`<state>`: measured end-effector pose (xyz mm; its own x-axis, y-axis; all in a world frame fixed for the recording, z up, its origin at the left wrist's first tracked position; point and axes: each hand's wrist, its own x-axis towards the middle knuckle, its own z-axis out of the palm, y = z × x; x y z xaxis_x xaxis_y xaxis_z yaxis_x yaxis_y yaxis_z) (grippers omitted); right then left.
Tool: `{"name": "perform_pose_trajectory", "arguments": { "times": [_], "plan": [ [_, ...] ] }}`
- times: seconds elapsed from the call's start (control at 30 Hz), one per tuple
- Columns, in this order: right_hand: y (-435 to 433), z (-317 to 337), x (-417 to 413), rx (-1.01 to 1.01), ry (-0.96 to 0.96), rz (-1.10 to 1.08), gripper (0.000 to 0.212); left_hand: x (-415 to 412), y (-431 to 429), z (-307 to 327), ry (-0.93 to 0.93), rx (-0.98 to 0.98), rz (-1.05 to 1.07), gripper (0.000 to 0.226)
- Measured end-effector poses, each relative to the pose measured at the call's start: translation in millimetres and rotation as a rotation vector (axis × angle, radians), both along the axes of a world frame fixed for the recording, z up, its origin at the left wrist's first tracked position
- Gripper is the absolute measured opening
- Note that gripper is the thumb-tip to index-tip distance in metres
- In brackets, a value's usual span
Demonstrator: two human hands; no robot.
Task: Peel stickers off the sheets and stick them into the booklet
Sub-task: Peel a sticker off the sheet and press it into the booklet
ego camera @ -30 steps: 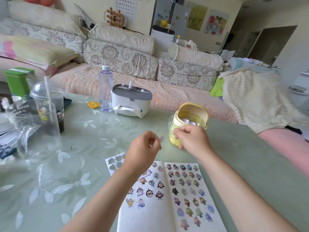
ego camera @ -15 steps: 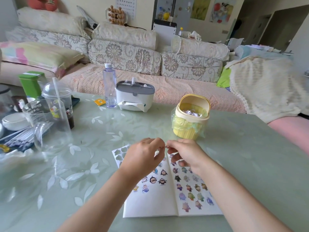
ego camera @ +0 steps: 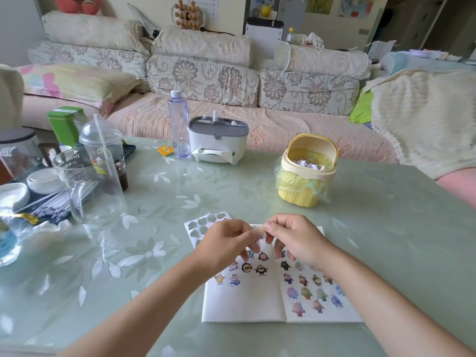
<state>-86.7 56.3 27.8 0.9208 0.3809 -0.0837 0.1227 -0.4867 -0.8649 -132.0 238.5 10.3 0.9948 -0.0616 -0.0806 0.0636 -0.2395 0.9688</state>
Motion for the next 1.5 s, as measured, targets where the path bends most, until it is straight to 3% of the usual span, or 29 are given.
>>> {"name": "perform_pose_trajectory", "arguments": {
  "times": [0.1, 0.27, 0.47, 1.03, 1.13, 1.23, 1.4, 1.5],
  "plan": [
    [0, -5, -2, -0.057, -0.009, 0.017, 0.017, -2, 8, -7, -0.08, 0.2, -0.039, 0.019],
    [1, -18, -13, -0.202, 0.046, 0.131, 0.015, -3, 35, -39, -0.46, 0.786, -0.108, 0.022],
    [5, -28, -29, -0.38, 0.025, 0.228, 0.011, -11, 43, -60, -0.517, 0.958, -0.249, 0.042],
    [18, -30, -37, -0.56, -0.133, 0.14, 0.012, -14, 50, -69, -0.57, 0.983, -0.288, 0.042],
    [21, -22, -42, -0.702, -0.256, 0.159, 0.021, -17, 48, -72, -0.649, 1.005, -0.228, 0.039],
    [19, -23, -45, -0.677, -0.352, 0.103, 0.034, -23, 41, -66, -0.712, 0.898, -0.208, 0.034],
    [8, -43, -52, -0.6, -0.492, 0.163, 0.014, -40, 35, -66, -0.736, 0.801, -0.26, 0.025],
    [-4, -51, -59, -0.61, -0.583, 0.234, 0.016, -46, 38, -70, -0.728, 0.842, -0.276, 0.03]
  ]
}}
